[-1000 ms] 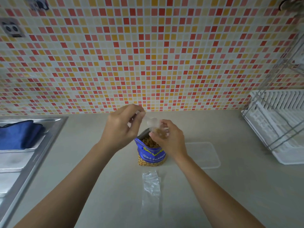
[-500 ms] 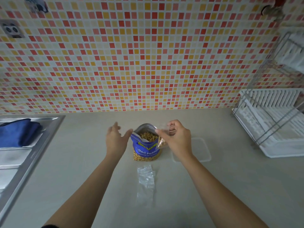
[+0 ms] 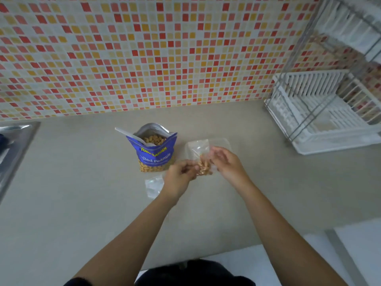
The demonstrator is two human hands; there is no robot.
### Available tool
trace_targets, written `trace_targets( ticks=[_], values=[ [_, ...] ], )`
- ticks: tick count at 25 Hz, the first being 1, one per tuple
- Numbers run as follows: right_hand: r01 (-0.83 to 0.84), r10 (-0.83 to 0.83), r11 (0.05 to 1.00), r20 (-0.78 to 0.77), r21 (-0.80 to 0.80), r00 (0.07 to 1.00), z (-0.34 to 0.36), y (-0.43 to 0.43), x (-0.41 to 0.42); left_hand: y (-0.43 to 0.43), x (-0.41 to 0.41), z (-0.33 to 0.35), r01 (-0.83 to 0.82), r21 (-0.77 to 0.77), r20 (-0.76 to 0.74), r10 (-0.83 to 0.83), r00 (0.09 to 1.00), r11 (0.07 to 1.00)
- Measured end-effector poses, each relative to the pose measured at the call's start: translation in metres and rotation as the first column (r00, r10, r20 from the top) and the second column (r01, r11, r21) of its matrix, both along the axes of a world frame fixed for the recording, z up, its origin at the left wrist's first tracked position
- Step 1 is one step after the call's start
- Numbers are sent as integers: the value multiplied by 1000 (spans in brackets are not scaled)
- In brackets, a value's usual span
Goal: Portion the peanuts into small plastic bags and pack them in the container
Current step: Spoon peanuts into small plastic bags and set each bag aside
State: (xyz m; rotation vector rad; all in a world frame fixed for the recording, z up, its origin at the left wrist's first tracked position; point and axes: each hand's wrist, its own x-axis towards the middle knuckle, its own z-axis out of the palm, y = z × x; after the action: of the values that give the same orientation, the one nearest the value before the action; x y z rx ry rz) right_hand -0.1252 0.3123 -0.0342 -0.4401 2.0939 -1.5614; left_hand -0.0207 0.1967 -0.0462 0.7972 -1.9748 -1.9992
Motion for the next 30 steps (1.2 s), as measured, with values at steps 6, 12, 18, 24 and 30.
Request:
trace_targets(
  ticks=[6, 12, 18, 24, 30],
  values=[
    [141, -148, 986, 80, 95, 986, -76, 80, 7, 59, -10, -51, 106, -2, 270, -101, 957, 994],
    [265, -267, 930, -26, 256, 963, -109, 101, 6, 99, -35, -70, 80, -193, 391, 2, 920, 978],
    [259, -233, 914, -117, 312, 965, -109, 97, 2, 97, -36, -79, 135, -312, 437, 16, 899, 940],
    [195, -24, 928, -470, 318, 882, -91, 67, 18, 51, 2, -65, 87, -478, 305, 72, 950, 874],
    [-199, 330, 919, -386, 341, 861, -92, -27, 67, -30, 70, -72, -47, -611, 348, 321, 881, 790]
  ],
)
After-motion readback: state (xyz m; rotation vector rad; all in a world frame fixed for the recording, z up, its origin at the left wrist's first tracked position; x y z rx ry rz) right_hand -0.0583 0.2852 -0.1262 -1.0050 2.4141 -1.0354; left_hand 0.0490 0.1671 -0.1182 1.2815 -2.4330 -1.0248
